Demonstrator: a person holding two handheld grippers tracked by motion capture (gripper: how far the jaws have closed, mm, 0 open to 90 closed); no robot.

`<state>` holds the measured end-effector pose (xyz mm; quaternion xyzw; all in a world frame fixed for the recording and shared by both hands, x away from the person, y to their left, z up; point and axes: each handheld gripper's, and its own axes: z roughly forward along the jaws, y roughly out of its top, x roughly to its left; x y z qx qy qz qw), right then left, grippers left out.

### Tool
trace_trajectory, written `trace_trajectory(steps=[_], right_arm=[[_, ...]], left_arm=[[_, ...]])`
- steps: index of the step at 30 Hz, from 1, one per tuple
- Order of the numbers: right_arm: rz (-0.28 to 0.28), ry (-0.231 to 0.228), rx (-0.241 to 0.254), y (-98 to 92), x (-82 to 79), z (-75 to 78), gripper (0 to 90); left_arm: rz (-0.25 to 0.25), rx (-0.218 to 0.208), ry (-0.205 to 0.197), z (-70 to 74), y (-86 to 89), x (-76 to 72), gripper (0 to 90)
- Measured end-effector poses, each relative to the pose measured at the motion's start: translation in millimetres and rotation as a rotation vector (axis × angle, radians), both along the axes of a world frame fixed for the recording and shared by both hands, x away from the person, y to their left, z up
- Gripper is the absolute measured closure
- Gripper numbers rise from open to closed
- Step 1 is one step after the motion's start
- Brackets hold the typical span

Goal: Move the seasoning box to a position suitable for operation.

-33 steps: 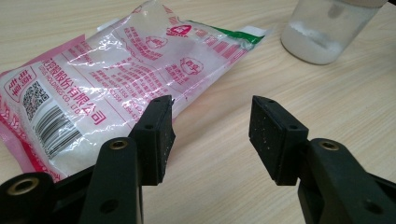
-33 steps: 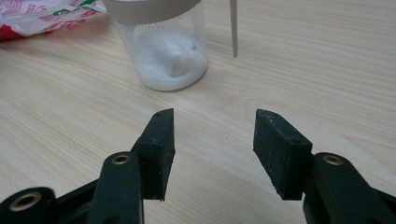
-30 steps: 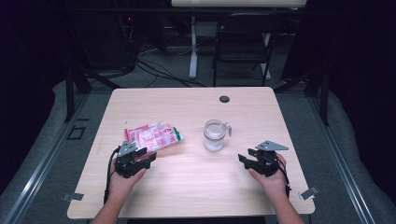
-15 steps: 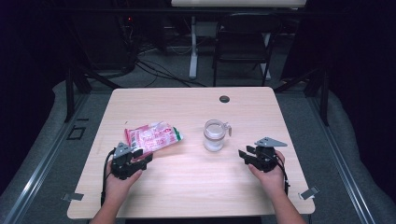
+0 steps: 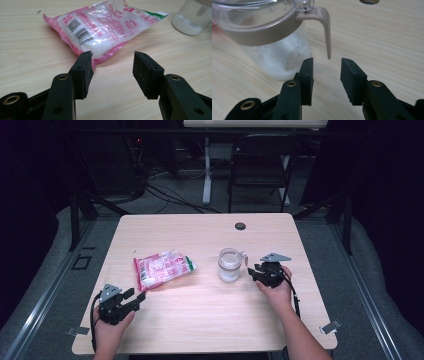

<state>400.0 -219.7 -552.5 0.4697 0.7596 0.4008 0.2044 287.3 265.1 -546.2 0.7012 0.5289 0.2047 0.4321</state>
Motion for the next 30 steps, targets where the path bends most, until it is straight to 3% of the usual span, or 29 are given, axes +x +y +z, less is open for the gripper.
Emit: trace_trajectory(steps=[3,13,18,22,30], right_arm=[[-0.003,0.002,0.017,2.2,10.0,-2.4,62.7],[0.013,0.000,-0.029,15.9,29.8,-6.4,65.7],[0.003,0.016,-0.020,20.9,36.8,-8.3,70.1],[0.001,0.014,-0.054,28.1,40.3,-9.3,72.2],[-0.022,0.022,-0.036,29.4,48.8,-9.7,78.7]], left_arm=[[0.021,-0.005,-0.002,0.0,7.9,-7.3,50.6],[0.090,-0.013,-0.007,-0.8,21.4,-23.9,49.4],[0.095,0.000,0.004,-2.3,25.5,-29.2,49.2],[0.104,0.008,0.003,-2.2,27.8,-33.8,49.2],[0.126,0.022,0.005,-2.4,33.5,-43.4,49.7]])
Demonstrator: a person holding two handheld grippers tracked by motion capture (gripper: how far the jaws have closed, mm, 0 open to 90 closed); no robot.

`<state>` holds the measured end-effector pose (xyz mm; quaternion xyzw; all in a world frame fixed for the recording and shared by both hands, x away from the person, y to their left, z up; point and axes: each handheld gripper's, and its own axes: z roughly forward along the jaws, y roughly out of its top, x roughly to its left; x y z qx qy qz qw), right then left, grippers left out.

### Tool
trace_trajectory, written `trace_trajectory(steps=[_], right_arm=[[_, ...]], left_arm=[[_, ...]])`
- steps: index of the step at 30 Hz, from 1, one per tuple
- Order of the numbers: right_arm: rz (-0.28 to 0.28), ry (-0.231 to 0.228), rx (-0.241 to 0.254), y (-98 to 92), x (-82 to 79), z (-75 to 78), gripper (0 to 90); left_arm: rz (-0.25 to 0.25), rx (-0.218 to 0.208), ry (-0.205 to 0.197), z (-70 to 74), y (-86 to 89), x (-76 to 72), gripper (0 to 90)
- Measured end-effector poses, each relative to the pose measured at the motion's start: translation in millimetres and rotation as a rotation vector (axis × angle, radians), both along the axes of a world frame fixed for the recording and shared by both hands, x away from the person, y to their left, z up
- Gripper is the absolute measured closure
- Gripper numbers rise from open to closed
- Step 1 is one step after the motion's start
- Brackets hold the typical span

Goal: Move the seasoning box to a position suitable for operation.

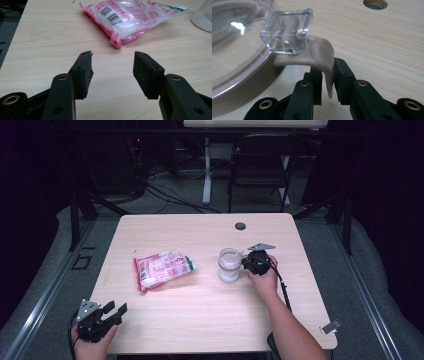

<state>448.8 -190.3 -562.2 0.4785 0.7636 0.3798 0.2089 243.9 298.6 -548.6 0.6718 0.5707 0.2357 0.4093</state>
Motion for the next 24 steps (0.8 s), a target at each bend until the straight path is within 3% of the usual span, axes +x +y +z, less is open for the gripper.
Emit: trace_trajectory(steps=[3,16,24], right_arm=[[-0.004,0.004,0.013,-0.6,1.2,-0.4,80.6],[0.024,0.004,-0.047,-0.2,-6.3,2.6,82.0],[0.020,0.024,-0.029,-5.9,-15.4,4.1,82.7]], left_arm=[[0.004,-0.001,0.001,0.3,0.9,-0.8,49.8],[-0.043,0.016,0.003,-1.5,-9.1,9.0,49.8],[-0.079,0.011,0.000,-1.4,-17.3,20.3,49.8]])
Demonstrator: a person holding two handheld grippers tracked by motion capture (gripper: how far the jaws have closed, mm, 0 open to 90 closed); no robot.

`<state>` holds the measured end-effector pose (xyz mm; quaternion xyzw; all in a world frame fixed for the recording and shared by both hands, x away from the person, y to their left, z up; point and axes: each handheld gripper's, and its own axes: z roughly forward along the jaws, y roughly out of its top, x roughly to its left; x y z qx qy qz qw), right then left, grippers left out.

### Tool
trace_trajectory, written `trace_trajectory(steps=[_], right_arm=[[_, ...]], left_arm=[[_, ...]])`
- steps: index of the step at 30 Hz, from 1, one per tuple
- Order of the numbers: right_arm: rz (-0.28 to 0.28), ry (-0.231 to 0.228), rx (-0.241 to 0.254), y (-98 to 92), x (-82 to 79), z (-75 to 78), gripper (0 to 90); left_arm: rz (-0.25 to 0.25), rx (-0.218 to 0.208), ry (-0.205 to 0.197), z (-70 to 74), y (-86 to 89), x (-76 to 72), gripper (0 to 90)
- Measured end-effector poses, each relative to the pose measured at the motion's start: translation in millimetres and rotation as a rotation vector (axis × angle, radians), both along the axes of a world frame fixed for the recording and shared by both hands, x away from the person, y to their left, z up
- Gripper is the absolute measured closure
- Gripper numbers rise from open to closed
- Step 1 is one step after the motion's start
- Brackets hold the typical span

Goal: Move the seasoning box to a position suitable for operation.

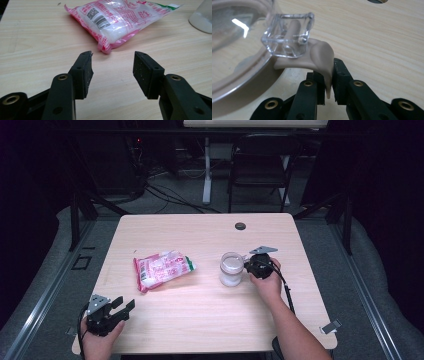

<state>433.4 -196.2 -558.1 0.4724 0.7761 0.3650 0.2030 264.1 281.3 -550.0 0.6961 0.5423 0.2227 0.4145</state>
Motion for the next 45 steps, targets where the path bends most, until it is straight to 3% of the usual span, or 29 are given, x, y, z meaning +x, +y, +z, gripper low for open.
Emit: trace_trajectory(steps=[8,15,19,24,28,30,38,45], right_arm=[[0.005,0.005,0.009,-9.3,-19.5,1.6,84.2],[-0.021,0.006,0.001,-13.9,-45.1,2.2,83.9],[-0.021,0.020,0.026,-11.6,-60.8,2.4,83.5],[-0.001,0.018,-0.003,-5.0,-79.6,3.6,83.2],[0.010,0.041,0.027,-5.9,-89.2,4.0,79.0],[0.026,0.058,0.057,-6.7,-94.1,4.3,75.1],[0.140,0.048,0.027,0.4,-114.9,5.5,69.9],[0.216,0.034,0.009,2.5,-123.1,7.7,62.1]], left_arm=[[-0.074,0.003,-0.007,2.0,-21.7,17.9,49.8],[-0.173,0.013,-0.025,4.1,-51.4,35.4,49.8],[-0.223,0.019,-0.031,5.5,-65.9,43.8,49.8],[-0.280,0.019,-0.033,7.4,-83.5,51.0,49.9],[-0.313,0.022,-0.038,8.5,-93.5,54.9,50.4],[-0.322,0.023,-0.041,9.4,-98.2,56.9,50.5],[-0.368,0.014,-0.059,12.3,-111.3,63.4,51.2],[-0.334,-0.011,-0.053,13.9,-112.5,66.9,50.5]])
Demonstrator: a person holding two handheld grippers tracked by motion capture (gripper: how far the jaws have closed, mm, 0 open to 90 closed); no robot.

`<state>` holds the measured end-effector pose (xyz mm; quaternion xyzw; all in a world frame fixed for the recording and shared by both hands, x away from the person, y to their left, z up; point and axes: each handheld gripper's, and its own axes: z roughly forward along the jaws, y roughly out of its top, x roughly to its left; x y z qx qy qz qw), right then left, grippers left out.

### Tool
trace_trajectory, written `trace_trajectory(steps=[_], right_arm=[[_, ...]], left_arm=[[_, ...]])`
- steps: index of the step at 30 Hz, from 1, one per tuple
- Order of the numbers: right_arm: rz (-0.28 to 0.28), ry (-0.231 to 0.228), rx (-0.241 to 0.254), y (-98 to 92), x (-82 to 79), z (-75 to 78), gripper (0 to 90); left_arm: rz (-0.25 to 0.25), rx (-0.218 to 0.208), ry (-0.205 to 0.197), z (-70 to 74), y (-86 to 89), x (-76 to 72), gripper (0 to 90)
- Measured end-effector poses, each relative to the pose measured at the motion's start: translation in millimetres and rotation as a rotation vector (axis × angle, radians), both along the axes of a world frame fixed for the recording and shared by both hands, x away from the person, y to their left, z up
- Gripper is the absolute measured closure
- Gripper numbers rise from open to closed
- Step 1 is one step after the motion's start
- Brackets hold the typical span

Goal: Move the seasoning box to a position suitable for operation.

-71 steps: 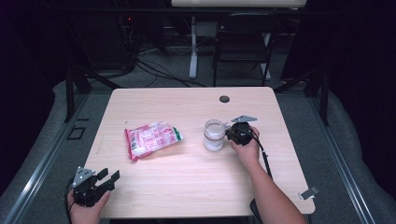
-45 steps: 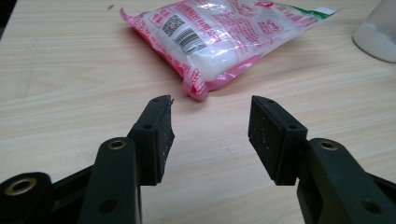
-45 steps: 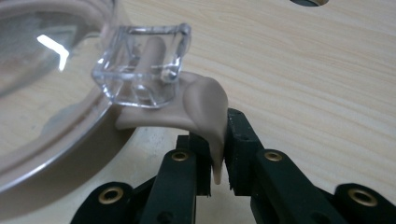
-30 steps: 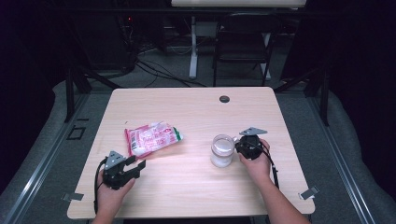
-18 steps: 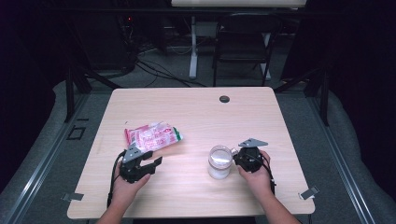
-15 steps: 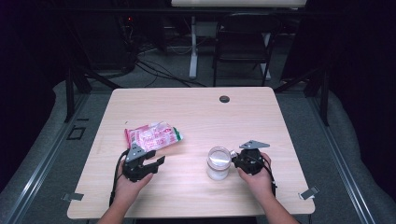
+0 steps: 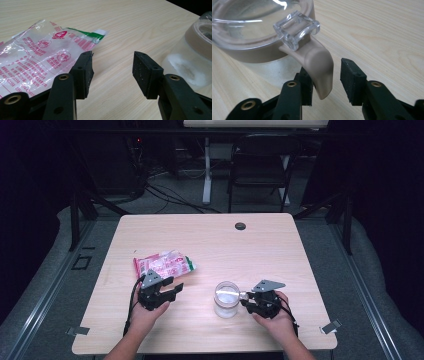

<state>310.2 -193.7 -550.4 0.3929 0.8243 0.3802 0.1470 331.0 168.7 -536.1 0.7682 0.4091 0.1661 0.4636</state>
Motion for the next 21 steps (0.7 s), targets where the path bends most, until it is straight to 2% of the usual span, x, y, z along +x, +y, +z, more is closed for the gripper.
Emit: trace_trajectory(steps=[4,6,9,11,13,15,17,19,21], right_arm=[[0.011,0.004,0.024,-5.0,-6.1,7.5,55.6],[0.021,0.000,0.050,-7.5,-10.2,12.6,55.3],[0.028,-0.038,0.007,-8.7,-15.3,24.4,52.2],[0.028,-0.041,-0.012,-9.2,-17.3,30.5,51.4],[0.016,-0.059,-0.003,-10.2,-20.0,37.0,52.2],[0.004,-0.044,0.015,-12.3,-22.5,47.0,54.4],[-0.003,-0.052,0.043,-15.3,-24.6,58.3,56.3],[-0.020,-0.054,0.061,-17.1,-25.1,66.7,59.2],[-0.036,-0.052,0.072,-18.3,-23.6,75.3,62.0]], left_arm=[[0.005,-0.004,0.001,1.0,0.3,-0.6,49.9],[0.004,-0.004,-0.002,2.2,0.8,-2.1,49.9],[0.012,-0.009,-0.009,4.7,2.2,-4.2,49.3],[0.022,-0.004,0.007,8.0,3.8,-5.2,48.7],[0.016,-0.038,0.037,12.1,4.7,-4.1,47.1],[0.008,-0.062,0.060,17.7,3.3,-3.6,47.1],[-0.009,-0.090,0.083,24.0,0.5,-2.9,47.7],[-0.028,-0.095,0.077,32.5,-4.9,-2.0,47.7],[-0.048,-0.081,0.045,43.6,-12.0,-0.5,48.7]])
